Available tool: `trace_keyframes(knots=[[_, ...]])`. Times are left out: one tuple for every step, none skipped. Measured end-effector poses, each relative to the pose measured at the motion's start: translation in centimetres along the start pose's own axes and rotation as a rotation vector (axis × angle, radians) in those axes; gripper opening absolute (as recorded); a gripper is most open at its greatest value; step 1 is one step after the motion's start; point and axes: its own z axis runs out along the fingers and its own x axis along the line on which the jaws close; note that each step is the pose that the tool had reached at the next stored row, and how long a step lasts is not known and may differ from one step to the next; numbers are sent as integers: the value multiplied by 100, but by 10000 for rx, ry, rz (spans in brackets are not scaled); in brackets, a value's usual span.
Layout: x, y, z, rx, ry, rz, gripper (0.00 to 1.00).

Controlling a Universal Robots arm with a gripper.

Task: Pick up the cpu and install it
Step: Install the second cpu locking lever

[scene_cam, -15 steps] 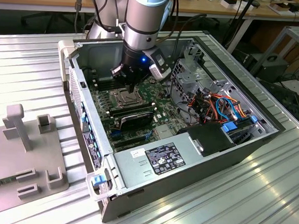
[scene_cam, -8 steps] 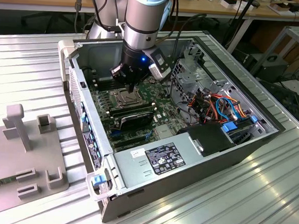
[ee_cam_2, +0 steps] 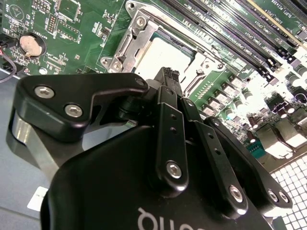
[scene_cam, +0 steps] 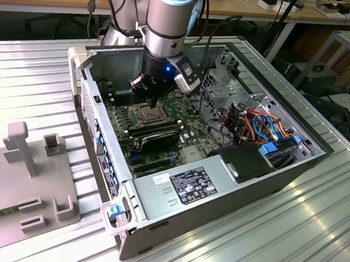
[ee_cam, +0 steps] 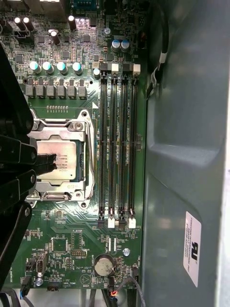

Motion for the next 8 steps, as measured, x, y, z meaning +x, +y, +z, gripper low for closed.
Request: trace_keyframes(knots=[[0, 0, 0, 0, 0, 0, 11], [0, 0, 0, 0, 1, -1, 11], [-1, 0, 1, -1, 1, -1, 11], [-3, 1, 2, -3, 38, -1, 11], [-4, 0, 2, -3, 101, 2, 11], [-3, 0, 1, -1, 129, 5, 11], [-2, 0, 1, -1, 138, 7, 11], [-3, 0, 1, -2, 148, 7, 11]])
